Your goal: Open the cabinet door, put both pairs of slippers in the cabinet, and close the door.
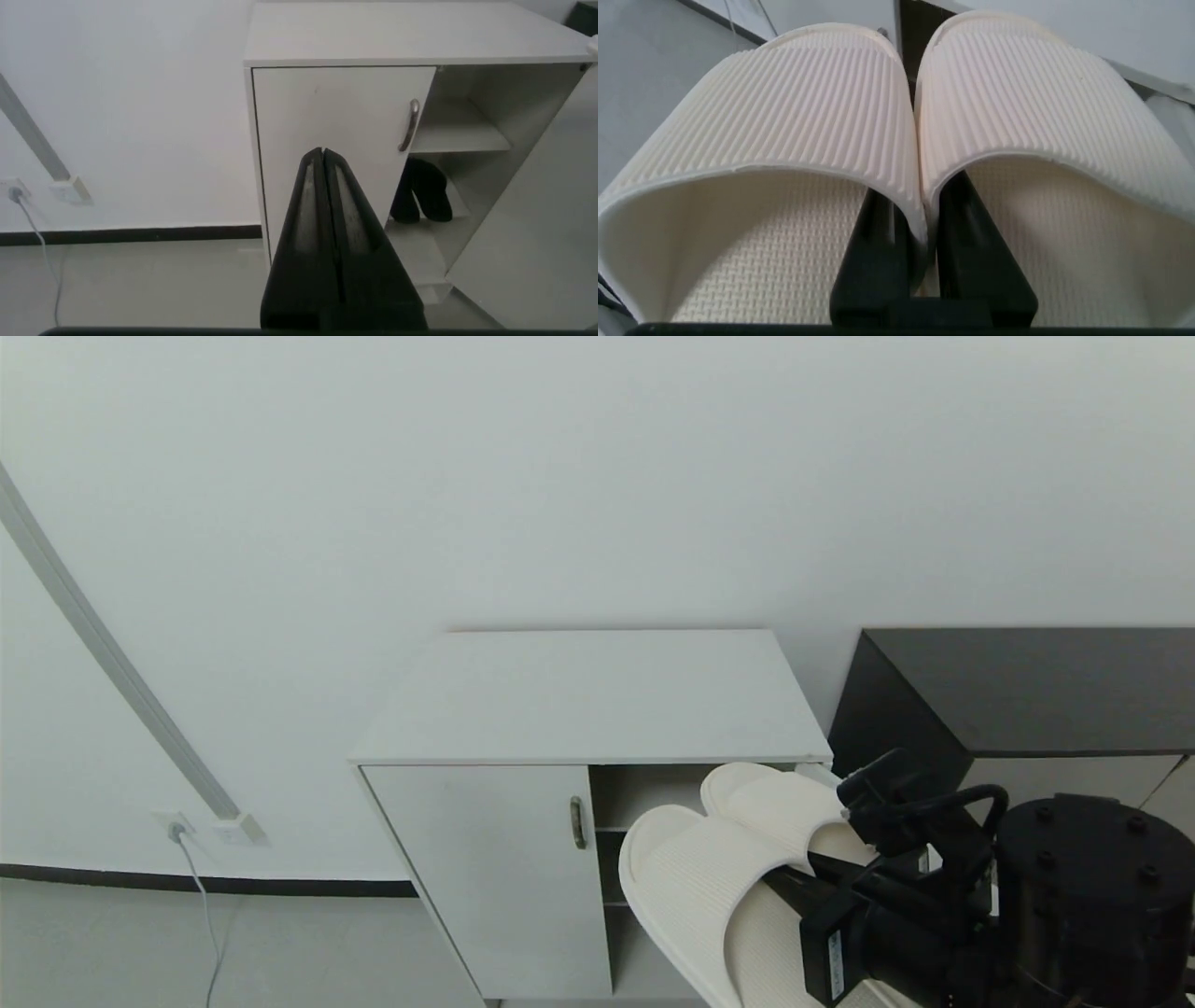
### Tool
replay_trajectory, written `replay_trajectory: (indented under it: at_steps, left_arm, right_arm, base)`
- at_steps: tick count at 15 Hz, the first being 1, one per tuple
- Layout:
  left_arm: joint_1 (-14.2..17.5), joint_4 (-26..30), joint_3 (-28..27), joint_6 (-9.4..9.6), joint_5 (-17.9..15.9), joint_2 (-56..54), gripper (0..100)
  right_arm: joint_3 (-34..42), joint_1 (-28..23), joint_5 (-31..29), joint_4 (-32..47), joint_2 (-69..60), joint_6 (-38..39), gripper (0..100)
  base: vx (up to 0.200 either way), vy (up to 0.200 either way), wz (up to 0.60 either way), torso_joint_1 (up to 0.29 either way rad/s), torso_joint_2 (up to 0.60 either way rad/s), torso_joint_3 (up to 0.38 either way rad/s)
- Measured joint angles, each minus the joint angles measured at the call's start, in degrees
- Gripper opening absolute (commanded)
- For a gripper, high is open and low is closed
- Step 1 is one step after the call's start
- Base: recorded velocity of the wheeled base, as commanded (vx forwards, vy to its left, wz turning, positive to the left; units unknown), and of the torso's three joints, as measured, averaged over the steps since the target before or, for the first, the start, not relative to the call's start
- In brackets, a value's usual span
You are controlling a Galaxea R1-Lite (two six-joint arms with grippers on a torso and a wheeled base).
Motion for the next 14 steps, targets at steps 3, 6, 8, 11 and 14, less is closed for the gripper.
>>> replay_trajectory:
  at_steps: [3,6,8,11,14]
  left_arm:
    - [0.0,0.0,0.0,0.00,0.0,0.0,0]
    - [0.0,0.0,0.0,0.00,0.0,0.0,0]
    - [0.0,0.0,0.0,0.00,0.0,0.0,0]
    - [0.0,0.0,0.0,0.05,0.0,0.0,0]
    - [0.0,0.0,0.0,0.02,0.0,0.0,0]
  right_arm:
    - [0.4,-0.1,0.0,-1.2,0.1,0.0,0]
    - [0.7,0.0,0.3,-2.4,0.4,-0.1,0]
    - [1.3,-0.1,0.2,-2.5,0.4,-0.2,0]
    - [2.0,0.0,0.4,-2.5,0.4,-0.6,0]
    - [2.7,0.6,0.5,-2.6,0.4,-0.6,0]
  base:
    - [0.000,0.000,0.00,0.000,0.00,0.000]
    - [0.000,0.000,0.00,0.000,0.00,0.000]
    - [0.000,0.000,0.00,0.000,0.00,0.000]
    - [0.000,0.000,0.00,0.000,0.00,0.000]
    - [0.000,0.000,0.00,0.000,0.00,0.000]
